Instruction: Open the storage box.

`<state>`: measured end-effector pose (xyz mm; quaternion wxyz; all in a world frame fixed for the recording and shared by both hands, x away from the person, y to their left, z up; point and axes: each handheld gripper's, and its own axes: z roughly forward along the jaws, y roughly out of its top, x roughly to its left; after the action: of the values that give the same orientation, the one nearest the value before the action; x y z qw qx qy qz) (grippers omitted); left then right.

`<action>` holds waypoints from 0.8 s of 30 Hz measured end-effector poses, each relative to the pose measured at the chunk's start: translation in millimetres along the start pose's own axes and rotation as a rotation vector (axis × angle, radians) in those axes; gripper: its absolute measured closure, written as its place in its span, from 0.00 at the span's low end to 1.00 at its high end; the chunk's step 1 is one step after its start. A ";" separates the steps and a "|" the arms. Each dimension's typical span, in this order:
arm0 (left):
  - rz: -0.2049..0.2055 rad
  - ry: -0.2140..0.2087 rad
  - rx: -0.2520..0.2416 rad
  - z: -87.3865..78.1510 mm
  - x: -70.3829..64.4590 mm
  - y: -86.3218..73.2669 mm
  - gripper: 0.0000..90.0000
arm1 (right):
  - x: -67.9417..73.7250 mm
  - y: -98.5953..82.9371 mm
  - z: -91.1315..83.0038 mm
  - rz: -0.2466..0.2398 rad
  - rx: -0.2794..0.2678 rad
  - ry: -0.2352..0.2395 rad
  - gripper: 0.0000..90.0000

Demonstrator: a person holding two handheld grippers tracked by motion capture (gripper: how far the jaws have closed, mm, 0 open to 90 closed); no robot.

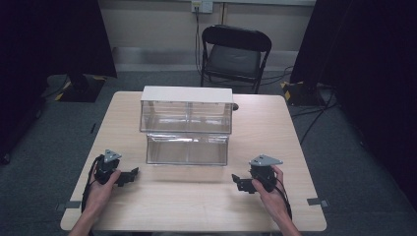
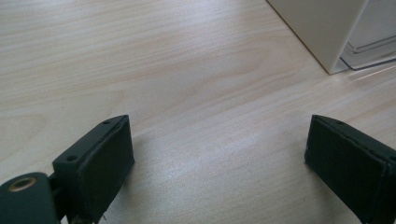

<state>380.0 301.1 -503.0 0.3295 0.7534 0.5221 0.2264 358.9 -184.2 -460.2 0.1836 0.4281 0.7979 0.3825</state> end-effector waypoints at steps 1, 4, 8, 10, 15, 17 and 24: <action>0.000 0.000 0.000 -0.1 0.0 0.0 0.08 | 1.9 1.6 1.9 0.012 -0.007 0.011 0.16; 0.000 0.000 0.000 0.0 0.0 0.0 0.08 | 5.6 6.0 3.6 -0.002 -0.007 0.022 0.16; 0.000 0.000 0.000 0.0 0.0 0.0 0.08 | 9.9 14.2 4.9 -0.010 -0.017 0.033 0.16; 0.000 0.000 0.000 0.0 0.0 0.0 0.08 | 14.3 17.2 8.9 -0.026 -0.010 0.038 0.16; 0.000 0.000 0.001 0.0 0.0 0.0 0.08 | 22.3 22.9 19.1 -0.028 -0.016 0.054 0.16; 0.000 0.000 0.000 0.0 0.0 0.0 0.08 | 24.5 24.6 21.9 -0.028 -0.018 0.054 0.16; 0.000 0.000 0.000 0.0 0.0 0.0 0.08 | 28.6 33.1 33.3 -0.016 -0.017 0.057 0.16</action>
<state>380.0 301.2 -503.0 0.3294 0.7535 0.5220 0.2263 381.3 -134.3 -455.2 0.1675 0.4090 0.8030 0.3998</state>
